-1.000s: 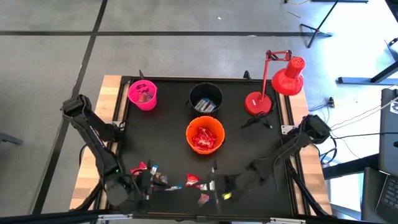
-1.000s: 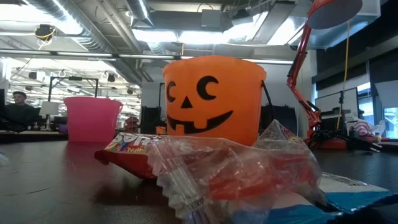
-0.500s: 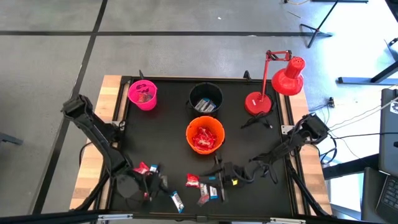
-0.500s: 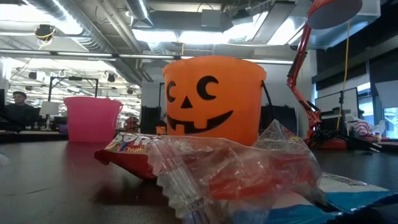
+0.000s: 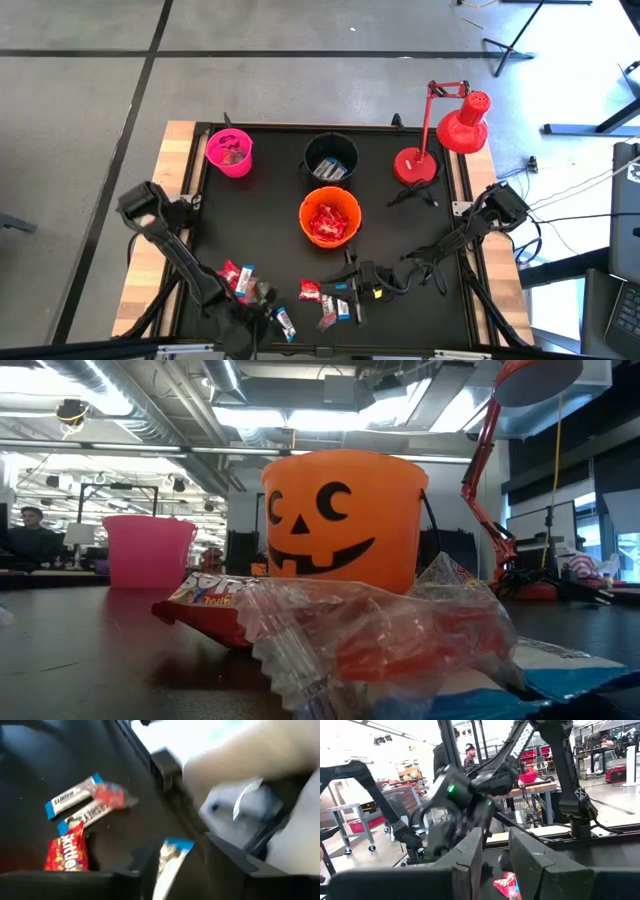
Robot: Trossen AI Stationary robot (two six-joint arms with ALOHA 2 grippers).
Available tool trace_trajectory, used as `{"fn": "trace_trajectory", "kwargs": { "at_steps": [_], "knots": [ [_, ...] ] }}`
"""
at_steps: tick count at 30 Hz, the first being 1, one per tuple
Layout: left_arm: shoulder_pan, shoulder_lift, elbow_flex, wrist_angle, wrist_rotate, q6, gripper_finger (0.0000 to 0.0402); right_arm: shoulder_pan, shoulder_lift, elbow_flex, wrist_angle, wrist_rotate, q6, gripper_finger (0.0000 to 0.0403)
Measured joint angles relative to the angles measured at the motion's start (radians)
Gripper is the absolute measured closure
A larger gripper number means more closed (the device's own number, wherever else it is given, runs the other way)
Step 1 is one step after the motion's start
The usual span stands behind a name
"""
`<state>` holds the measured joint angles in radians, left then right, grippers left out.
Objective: Sort candy
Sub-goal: Put the white chocolate into the black bucket
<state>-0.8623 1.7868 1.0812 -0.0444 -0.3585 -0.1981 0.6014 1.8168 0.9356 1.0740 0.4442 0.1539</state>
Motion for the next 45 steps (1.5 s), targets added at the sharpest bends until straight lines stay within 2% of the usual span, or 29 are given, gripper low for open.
{"fn": "trace_trajectory", "kwargs": {
  "at_steps": [7, 11, 18, 23, 27, 32, 38, 45],
  "knots": [
    [0.023, 0.137, 0.15, -0.218, -0.038, 0.103, 0.0193, 0.0, 0.0, 0.0, 0.0, 0.0, 0.0, 0.0308],
    [0.053, 0.181, 0.197, -0.288, 0.032, 0.105, 0.0175, 0.0, 0.0, 0.0, 0.0, 0.0, 0.0, 0.0308],
    [0.077, 0.22, 0.199, -0.316, 0.134, 0.146, 0.017, 0.0, 0.0, 0.001, -0.005, 0.0, 0.001, 0.0308],
    [0.099, 0.222, 0.199, -0.367, 0.09, 0.132, 0.017, 0.0, 0.0, 0.001, -0.009, 0.0, 0.001, 0.0308],
    [0.128, 0.222, 0.2, -0.403, 0.102, 0.095, 0.017, 0.0, 0.0, 0.001, -0.009, 0.0, 0.0, 0.0308],
    [0.161, 0.239, 0.203, -0.409, 0.194, 0.049, 0.017, 0.0, 0.0, 0.001, -0.011, 0.0, 0.001, 0.0308],
    [0.173, 0.256, 0.203, -0.416, 0.26, 0.042, 0.0197, 0.0, 0.0, 0.001, -0.016, 0.0, 0.001, 0.0308],
    [0.171, 0.258, 0.202, -0.418, 0.264, 0.009, 0.0273, 0.0, 0.0, 0.001, -0.027, 0.0, 0.001, 0.0308]
  ]
}}
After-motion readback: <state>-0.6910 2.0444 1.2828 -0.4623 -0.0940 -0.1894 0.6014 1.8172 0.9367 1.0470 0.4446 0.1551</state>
